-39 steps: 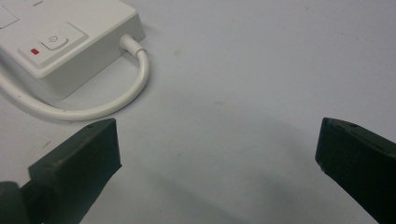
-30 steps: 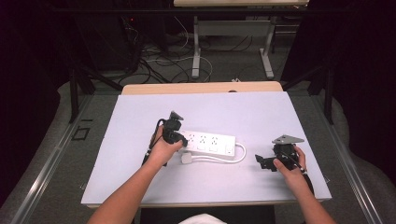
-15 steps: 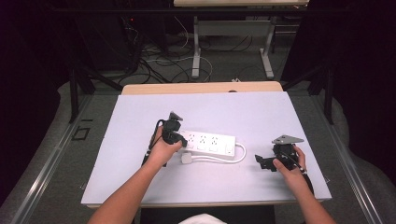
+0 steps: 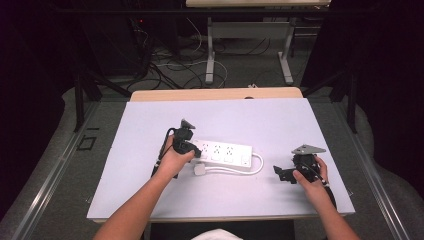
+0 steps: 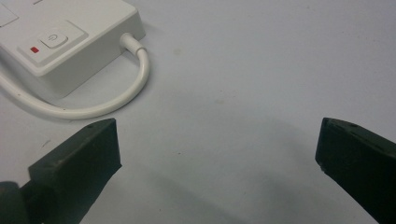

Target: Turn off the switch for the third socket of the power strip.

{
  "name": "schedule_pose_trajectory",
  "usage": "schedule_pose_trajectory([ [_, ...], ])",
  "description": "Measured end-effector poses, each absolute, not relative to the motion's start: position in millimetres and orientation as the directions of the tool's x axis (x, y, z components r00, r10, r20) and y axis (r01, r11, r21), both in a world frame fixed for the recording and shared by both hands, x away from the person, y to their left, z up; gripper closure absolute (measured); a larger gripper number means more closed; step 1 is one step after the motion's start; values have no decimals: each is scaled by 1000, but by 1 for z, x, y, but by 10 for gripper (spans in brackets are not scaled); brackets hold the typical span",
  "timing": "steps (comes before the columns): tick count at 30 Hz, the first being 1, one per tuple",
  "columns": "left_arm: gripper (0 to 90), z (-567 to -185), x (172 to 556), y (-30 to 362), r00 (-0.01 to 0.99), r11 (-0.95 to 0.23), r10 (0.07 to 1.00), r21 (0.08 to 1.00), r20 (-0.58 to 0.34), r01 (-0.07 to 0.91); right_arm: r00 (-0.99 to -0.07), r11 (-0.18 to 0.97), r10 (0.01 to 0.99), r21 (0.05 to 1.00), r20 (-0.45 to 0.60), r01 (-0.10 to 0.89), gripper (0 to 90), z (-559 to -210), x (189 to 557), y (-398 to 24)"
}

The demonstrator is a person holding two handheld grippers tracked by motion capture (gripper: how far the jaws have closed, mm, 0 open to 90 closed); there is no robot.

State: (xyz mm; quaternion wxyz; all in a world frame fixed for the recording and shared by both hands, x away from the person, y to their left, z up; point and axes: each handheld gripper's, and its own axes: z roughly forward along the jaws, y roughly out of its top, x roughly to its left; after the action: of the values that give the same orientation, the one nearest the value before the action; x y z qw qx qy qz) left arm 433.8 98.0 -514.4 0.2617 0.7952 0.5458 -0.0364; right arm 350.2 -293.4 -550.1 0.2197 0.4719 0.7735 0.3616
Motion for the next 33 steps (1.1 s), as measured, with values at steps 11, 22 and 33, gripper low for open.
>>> schedule_pose_trajectory([
  [11, 798, -513, 434, 100, 405, -268, 842, 376, -357, 887, -453, 288, 891, 765, 6, 576, 0, -550, 349, -293],
  [22, 723, -511, 433, 98, 442, -294, 827, 403, -348, 867, -457, 288, 889, 763, 10, 579, 0, -551, 350, -293],
  [33, 632, -509, 430, 98, 494, -321, 812, 470, -309, 822, -454, 287, 891, 763, 10, 580, 0, -551, 349, -293],
])
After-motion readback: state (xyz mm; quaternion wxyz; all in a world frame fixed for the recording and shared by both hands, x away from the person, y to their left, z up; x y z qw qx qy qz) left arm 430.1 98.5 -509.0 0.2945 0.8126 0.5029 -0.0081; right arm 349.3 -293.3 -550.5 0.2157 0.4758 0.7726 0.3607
